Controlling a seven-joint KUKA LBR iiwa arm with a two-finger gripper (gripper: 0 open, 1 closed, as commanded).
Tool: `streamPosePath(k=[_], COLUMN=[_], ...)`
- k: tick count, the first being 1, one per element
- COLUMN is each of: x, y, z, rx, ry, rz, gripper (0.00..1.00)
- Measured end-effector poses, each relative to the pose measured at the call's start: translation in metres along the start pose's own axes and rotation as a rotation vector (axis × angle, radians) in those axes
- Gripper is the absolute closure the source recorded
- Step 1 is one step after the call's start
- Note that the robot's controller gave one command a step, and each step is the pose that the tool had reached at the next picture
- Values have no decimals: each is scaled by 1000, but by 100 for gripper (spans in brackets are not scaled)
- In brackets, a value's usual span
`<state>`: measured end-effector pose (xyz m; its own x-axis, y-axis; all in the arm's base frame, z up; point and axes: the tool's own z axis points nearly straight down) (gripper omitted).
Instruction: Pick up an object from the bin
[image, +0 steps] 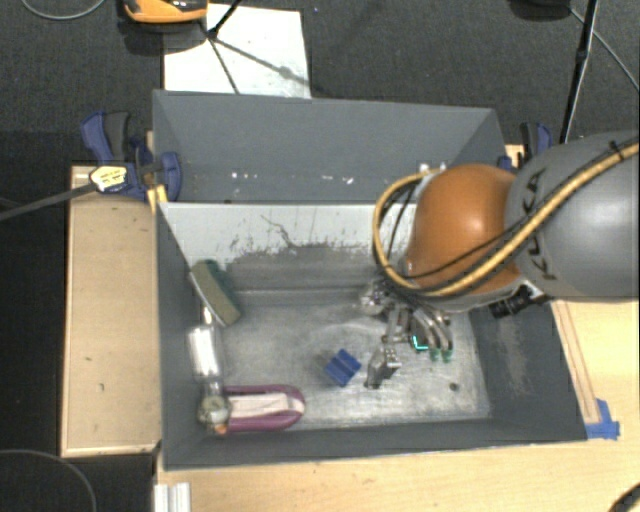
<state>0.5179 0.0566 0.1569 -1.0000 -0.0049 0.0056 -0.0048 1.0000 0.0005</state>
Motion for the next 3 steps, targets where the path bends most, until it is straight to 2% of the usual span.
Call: streamPosePath(k=[1,2,3], x=[-4,-6,1], y=[14,13,18], z=[82,78,-71], rx=[-1,-2,-1], ry=[-6,-12,-16], rz=[3,8,-4], gripper=[0,100,100])
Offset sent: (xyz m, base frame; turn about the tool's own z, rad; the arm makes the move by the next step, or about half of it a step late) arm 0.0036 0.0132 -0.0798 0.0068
